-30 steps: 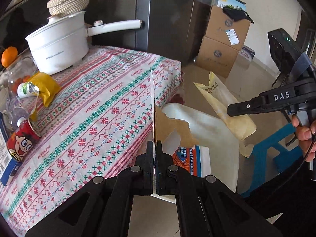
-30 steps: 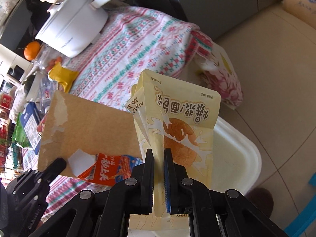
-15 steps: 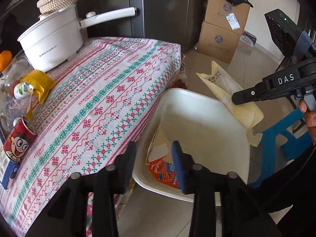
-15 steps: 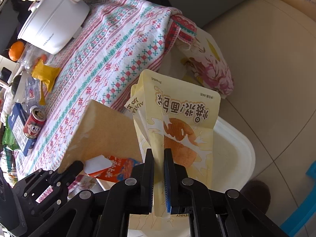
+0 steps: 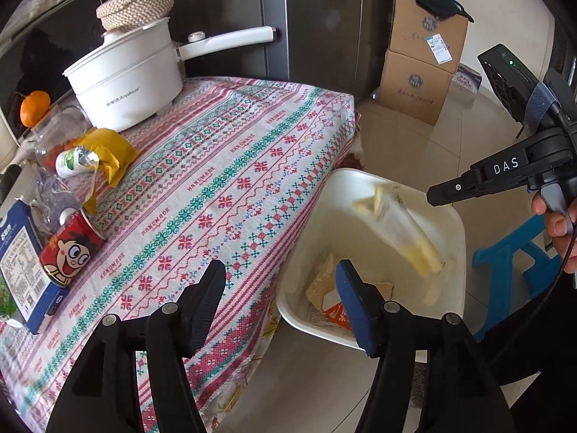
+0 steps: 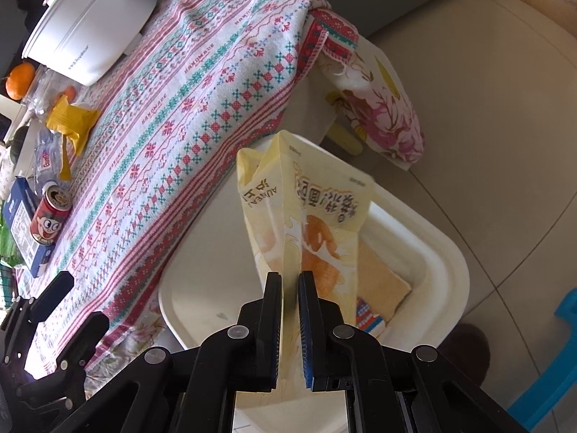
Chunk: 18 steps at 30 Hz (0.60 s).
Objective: Collect trash
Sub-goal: 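Open both grippers to drop the pouch and carton into the bin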
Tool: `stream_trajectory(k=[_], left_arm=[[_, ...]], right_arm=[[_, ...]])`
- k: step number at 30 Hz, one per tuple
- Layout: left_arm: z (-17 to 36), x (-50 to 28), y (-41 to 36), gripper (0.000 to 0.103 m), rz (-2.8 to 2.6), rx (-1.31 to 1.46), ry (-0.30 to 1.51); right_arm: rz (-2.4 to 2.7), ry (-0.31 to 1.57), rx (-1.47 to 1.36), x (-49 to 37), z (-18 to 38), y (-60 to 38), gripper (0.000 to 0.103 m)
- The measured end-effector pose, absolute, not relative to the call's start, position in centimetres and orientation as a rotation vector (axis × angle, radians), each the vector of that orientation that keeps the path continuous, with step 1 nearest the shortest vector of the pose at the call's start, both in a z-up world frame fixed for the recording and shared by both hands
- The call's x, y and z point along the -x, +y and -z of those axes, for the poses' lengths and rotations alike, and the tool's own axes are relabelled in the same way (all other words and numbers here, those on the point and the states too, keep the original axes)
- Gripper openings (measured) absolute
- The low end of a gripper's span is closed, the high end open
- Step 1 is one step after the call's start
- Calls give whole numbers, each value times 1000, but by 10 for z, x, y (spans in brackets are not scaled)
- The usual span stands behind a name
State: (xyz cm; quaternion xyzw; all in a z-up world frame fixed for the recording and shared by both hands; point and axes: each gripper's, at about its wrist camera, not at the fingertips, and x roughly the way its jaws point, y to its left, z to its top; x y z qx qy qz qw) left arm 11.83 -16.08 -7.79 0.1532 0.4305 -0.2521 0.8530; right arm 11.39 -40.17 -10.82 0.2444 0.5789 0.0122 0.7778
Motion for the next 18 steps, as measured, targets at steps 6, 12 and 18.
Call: stream_trajectory(k=[6, 12, 18], left_arm=[[71, -120, -141, 71, 486, -303, 908], [60, -123, -107, 81, 437, -242, 924], [49, -128, -57, 88, 342, -153, 943]], right_arm=[[-14, 1252, -562, -115, 107, -399, 54], [-13, 1216, -507, -121, 91, -385, 60], [-49, 1190, -431, -133, 76, -355, 66]])
